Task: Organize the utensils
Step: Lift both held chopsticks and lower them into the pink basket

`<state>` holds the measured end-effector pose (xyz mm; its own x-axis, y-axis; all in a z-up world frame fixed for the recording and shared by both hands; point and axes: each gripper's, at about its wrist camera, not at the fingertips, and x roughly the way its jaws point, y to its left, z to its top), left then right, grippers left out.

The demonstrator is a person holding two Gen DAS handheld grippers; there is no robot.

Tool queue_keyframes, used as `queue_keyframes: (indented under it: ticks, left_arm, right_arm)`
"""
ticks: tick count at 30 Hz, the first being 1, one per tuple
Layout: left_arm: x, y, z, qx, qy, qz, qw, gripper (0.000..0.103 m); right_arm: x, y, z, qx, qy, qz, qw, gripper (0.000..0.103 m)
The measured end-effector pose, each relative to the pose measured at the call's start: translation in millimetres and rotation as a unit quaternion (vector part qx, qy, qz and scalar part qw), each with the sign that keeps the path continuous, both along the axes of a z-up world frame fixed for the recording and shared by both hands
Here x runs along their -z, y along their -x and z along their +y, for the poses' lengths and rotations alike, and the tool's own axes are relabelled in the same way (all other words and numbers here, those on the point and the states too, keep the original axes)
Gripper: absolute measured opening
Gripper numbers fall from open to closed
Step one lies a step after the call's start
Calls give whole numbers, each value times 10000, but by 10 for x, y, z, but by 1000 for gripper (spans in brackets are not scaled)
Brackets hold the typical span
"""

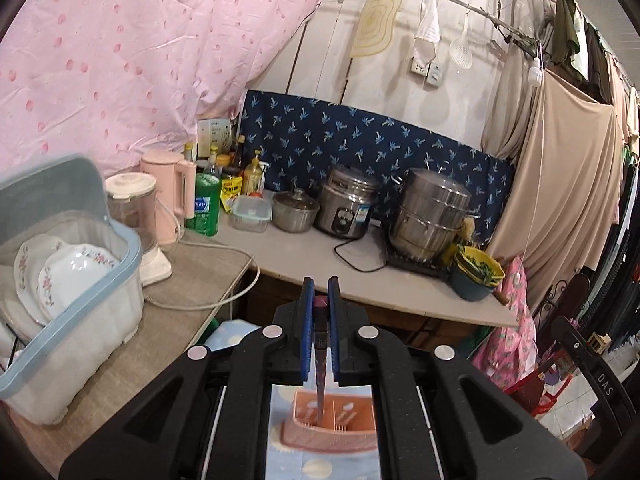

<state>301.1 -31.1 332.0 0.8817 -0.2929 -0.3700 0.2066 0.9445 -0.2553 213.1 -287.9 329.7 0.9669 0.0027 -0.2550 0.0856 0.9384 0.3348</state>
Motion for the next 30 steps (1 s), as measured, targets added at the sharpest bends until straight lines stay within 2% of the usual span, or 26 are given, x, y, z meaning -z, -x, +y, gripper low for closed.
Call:
queue_keyframes:
  ticks: [4,10,18,20,26,30]
  left_arm:
    - [97,-204,-119,8,-63,23,10000,7]
    - [529,-457,-210,32,-207,367,9991,7]
    - [988,-616,-189,16,-299,775,9965,7]
    - [1030,-630,-180,22,-312,822,9961,7]
    - [1088,-649,-190,17,-343,890,9954,7]
    - [1141,-651,-190,8,-334,955,9949,7]
  right_arm:
    - [66,-280,39,-138,-107,37,9998,7]
    - [437,-581,35,-189,-242,387,9988,7]
    - [743,-725,51,-233,-224,686,9971,7]
    - [699,-709,65,-249,-175,606,9977,7]
    - [289,-678,110,-295,-32,185,9994,7]
    - [212,-714,131,-251,45,55,9997,7]
